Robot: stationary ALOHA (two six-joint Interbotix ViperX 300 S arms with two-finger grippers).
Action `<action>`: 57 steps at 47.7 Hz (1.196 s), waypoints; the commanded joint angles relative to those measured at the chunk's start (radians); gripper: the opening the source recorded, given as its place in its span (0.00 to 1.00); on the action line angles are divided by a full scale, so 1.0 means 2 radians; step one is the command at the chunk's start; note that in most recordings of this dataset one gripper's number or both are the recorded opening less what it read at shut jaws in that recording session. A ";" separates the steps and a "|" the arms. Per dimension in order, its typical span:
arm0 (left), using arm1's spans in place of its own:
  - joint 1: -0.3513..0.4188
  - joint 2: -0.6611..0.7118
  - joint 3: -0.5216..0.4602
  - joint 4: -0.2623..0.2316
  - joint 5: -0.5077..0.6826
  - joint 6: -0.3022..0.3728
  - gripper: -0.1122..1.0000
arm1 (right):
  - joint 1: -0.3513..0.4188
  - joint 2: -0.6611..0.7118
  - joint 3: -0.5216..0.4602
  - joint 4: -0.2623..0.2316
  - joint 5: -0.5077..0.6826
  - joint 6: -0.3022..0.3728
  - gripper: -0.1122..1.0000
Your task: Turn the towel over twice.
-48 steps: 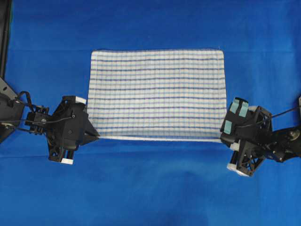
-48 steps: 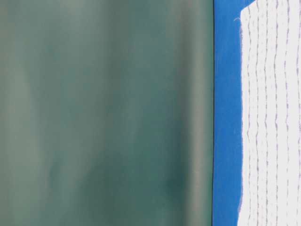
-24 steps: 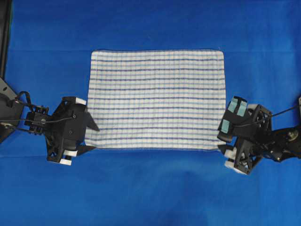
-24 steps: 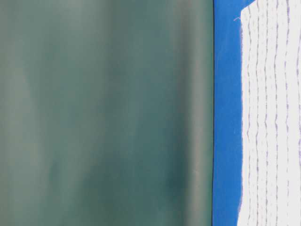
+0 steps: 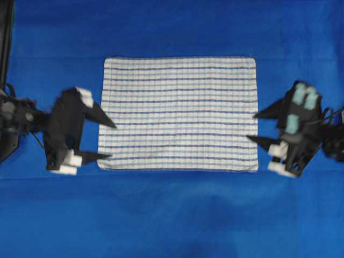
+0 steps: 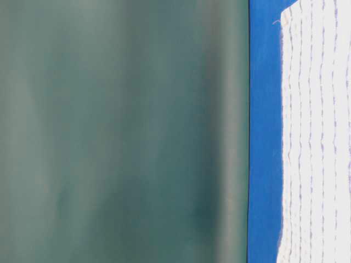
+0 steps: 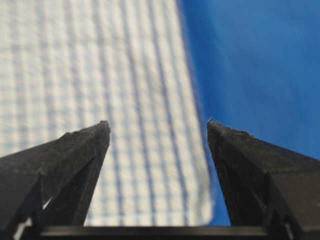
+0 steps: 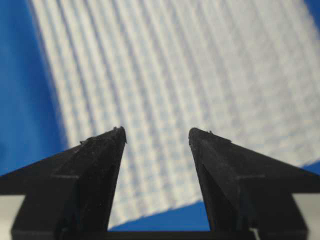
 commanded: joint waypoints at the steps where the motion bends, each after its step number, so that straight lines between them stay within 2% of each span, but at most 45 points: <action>1: 0.024 -0.037 -0.008 -0.002 -0.002 0.001 0.76 | -0.013 -0.031 -0.003 -0.023 -0.004 -0.015 0.63; 14: 0.077 -0.125 -0.004 -0.001 -0.002 0.011 0.76 | -0.067 -0.107 0.008 -0.077 -0.050 -0.059 0.63; 19: 0.088 -0.151 0.001 0.000 -0.002 0.026 0.76 | -0.087 -0.131 0.012 -0.087 -0.069 -0.069 0.63; 25: 0.097 -0.168 0.003 0.000 -0.002 0.035 0.76 | -0.108 -0.149 0.015 -0.090 -0.088 -0.077 0.63; 36: 0.100 -0.162 0.008 -0.001 -0.002 0.035 0.76 | -0.116 -0.141 0.023 -0.090 -0.104 -0.077 0.63; 46: 0.100 -0.171 0.008 0.000 0.000 0.035 0.76 | -0.117 -0.143 0.021 -0.090 -0.101 -0.077 0.63; 57: 0.115 -0.212 0.010 0.000 0.028 0.038 0.76 | -0.117 -0.194 0.028 -0.090 -0.072 -0.080 0.61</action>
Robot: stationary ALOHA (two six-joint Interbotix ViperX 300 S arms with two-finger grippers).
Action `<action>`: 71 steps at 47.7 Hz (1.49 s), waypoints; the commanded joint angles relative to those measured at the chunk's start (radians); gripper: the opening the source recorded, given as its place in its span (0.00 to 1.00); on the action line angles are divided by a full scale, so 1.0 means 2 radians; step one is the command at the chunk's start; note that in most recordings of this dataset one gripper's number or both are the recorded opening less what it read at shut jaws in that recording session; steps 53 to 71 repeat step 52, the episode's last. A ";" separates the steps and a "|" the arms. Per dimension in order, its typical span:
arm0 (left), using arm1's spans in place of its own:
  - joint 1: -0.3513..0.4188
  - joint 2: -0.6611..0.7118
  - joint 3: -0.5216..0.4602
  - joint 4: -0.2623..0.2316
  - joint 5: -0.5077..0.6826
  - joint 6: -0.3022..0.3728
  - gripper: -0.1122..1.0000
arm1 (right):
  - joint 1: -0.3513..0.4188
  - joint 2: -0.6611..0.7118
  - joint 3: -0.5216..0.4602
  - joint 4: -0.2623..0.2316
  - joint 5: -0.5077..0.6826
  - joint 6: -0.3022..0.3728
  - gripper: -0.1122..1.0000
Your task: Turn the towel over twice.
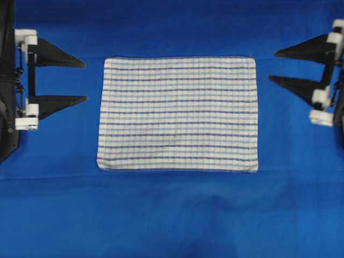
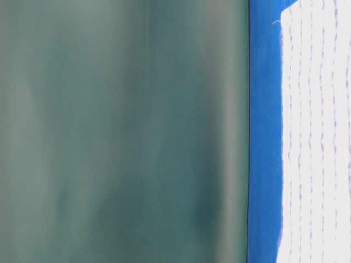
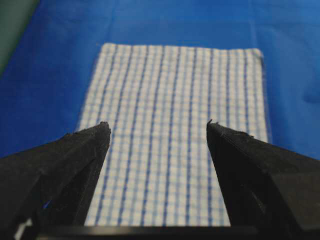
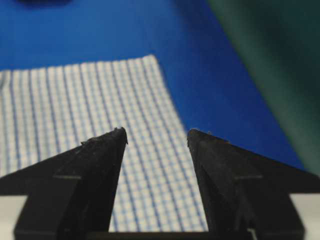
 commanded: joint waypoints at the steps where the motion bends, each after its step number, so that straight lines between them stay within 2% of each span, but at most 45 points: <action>1: 0.008 -0.017 -0.005 0.000 0.013 0.001 0.75 | -0.001 -0.025 -0.001 -0.002 0.014 -0.001 0.61; 10: 0.020 -0.079 0.023 0.000 0.038 0.000 0.74 | -0.001 -0.094 0.035 -0.002 0.043 0.001 0.59; 20: 0.020 -0.173 0.076 -0.001 0.048 -0.008 0.74 | -0.001 -0.163 0.086 0.001 0.044 0.008 0.57; 28: 0.021 -0.217 0.106 -0.002 0.069 -0.008 0.74 | -0.001 -0.200 0.129 0.005 0.041 0.015 0.54; 41: 0.020 -0.225 0.145 -0.002 0.065 -0.018 0.74 | -0.001 -0.212 0.179 0.005 0.037 0.031 0.52; 48: 0.020 -0.226 0.148 -0.002 0.061 -0.018 0.74 | -0.001 -0.212 0.195 0.005 0.031 0.048 0.52; 71: 0.021 -0.226 0.150 -0.002 0.062 -0.018 0.74 | -0.001 -0.212 0.196 0.004 0.025 0.052 0.52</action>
